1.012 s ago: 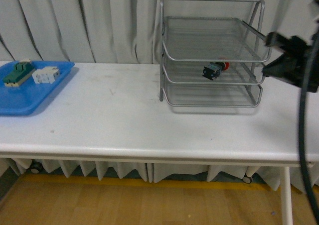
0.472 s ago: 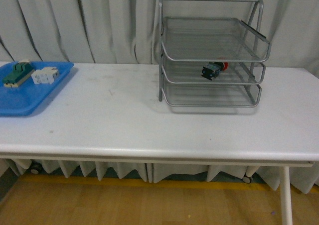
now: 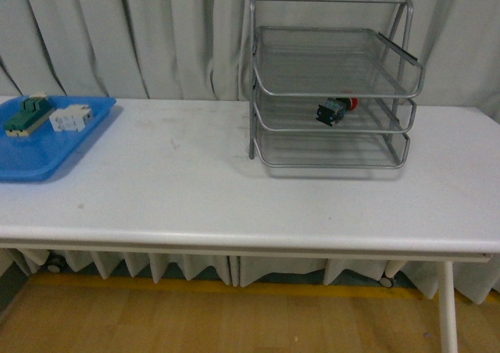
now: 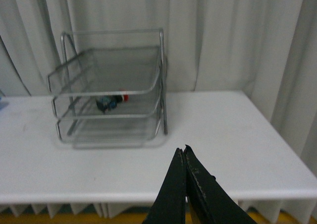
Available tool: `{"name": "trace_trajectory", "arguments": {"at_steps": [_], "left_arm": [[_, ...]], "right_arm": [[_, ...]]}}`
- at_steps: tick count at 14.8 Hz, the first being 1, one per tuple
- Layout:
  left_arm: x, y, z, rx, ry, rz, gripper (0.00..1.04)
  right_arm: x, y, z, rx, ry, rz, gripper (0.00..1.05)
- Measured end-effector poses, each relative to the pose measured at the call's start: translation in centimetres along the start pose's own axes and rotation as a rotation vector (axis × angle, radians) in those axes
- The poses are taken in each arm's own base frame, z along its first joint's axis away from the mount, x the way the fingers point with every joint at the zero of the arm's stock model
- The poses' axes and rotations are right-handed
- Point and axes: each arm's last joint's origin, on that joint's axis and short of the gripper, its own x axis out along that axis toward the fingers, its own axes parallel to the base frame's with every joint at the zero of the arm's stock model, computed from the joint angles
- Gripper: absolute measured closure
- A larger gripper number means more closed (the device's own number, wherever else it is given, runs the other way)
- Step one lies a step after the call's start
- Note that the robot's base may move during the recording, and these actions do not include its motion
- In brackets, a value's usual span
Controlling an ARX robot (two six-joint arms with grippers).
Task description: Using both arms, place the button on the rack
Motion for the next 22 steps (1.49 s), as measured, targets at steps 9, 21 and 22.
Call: {"name": "trace_trajectory", "arguments": {"at_steps": [9, 21, 22], "left_arm": [[0.0, 0.0, 0.0, 0.0, 0.0, 0.0, 0.07], [0.0, 0.0, 0.0, 0.0, 0.0, 0.0, 0.07], [0.0, 0.0, 0.0, 0.0, 0.0, 0.0, 0.07]], "right_arm": [[-2.5, 2.5, 0.0, 0.004, 0.015, -0.005, 1.03], [-4.9, 2.5, -0.3, 0.004, 0.024, -0.006, 1.03], [-4.9, 2.5, -0.2, 0.004, 0.018, -0.006, 1.03]]}}
